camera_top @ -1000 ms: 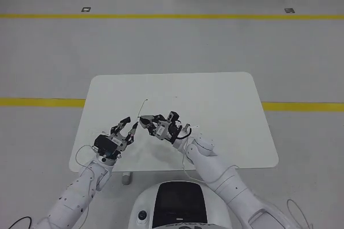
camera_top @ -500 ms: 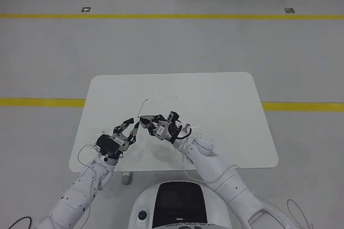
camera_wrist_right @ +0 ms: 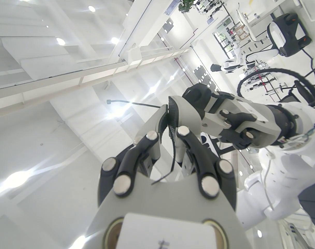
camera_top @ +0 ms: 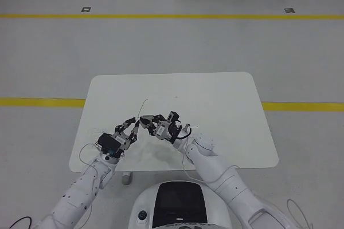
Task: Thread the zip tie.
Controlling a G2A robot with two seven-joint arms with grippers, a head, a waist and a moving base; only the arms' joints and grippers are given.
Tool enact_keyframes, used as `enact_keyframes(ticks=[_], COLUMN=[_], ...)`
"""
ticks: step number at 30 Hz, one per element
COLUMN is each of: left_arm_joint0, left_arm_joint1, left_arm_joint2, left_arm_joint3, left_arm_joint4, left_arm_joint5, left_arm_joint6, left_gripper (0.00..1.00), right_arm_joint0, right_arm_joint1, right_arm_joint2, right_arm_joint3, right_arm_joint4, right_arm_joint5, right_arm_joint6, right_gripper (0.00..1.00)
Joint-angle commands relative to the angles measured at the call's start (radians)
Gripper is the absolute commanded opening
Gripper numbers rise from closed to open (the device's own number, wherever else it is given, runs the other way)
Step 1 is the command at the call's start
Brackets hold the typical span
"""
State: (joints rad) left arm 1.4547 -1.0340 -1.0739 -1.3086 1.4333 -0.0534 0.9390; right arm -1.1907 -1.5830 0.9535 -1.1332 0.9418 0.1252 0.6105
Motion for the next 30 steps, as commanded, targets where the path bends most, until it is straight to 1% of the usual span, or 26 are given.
enact_keyframes(ticks=[1,10,12,16,22,30], left_arm_joint0=[-0.003,-0.017,-0.021,-0.024,-0.024,-0.016], left_arm_joint1=[-0.001,-0.009,-0.011,-0.014,-0.017,-0.018], left_arm_joint2=[0.0,0.005,0.006,0.007,0.006,-0.003], left_arm_joint3=[0.002,0.012,0.014,0.015,0.018,0.023], left_arm_joint4=[0.001,0.003,0.006,0.011,0.013,0.015], left_arm_joint5=[-0.001,0.0,0.002,0.01,0.01,0.005], left_arm_joint6=[-0.001,-0.005,-0.005,-0.005,-0.004,0.003], left_gripper=[0.14,0.13,0.11,0.0,0.0,0.0], right_arm_joint0=[0.0,0.0,0.0,0.0,0.0,0.0], right_arm_joint1=[0.0,0.0,0.0,0.0,0.0,0.0], right_arm_joint2=[0.0,0.0,0.0,0.0,0.0,0.0], right_arm_joint3=[0.0,0.0,0.0,0.0,0.0,0.0], right_arm_joint4=[0.0,0.0,0.0,0.0,0.0,0.0], right_arm_joint5=[0.0,0.0,0.0,0.0,0.0,0.0], right_arm_joint6=[0.0,0.0,0.0,0.0,0.0,0.0], right_gripper=[0.0,0.0,0.0,0.0,0.0,0.0])
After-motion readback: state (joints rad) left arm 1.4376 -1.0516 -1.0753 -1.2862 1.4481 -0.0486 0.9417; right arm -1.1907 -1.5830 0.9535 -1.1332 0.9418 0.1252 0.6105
